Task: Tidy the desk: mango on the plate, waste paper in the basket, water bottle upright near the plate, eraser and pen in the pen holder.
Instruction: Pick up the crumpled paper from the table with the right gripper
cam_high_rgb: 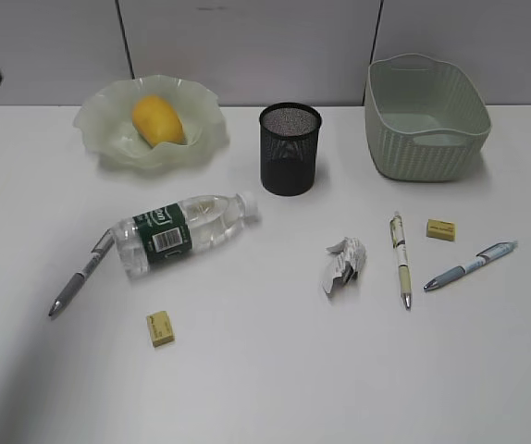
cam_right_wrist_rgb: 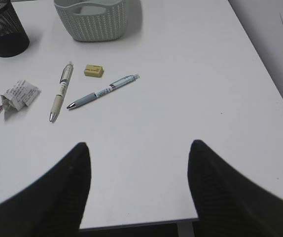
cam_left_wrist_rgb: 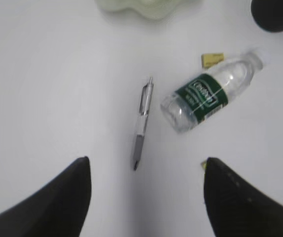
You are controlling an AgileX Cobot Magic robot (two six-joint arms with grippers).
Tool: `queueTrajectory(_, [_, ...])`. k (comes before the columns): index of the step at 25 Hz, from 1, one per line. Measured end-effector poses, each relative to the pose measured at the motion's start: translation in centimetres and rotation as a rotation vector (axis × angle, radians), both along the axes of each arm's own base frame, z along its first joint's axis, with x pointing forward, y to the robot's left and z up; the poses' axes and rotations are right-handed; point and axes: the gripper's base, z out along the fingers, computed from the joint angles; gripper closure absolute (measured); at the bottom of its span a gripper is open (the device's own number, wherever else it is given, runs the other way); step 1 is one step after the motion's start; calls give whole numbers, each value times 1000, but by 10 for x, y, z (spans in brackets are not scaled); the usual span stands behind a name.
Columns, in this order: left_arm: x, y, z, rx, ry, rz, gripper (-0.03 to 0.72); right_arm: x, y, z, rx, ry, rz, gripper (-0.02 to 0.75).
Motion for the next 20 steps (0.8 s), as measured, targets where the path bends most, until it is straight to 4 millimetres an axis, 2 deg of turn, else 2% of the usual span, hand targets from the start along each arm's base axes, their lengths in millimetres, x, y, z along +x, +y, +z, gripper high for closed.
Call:
queueTrajectory(9, [-118,29,-3,22,-105,-25,155,0,0,0,0,0,0,243])
queueTrajectory(13, [-169,41,-12,3,-197,-24,155,0,0,0,0,0,0,243])
queueTrajectory(20, [-241,57,-39,-31,-358,-20,155,0,0,0,0,0,0,243])
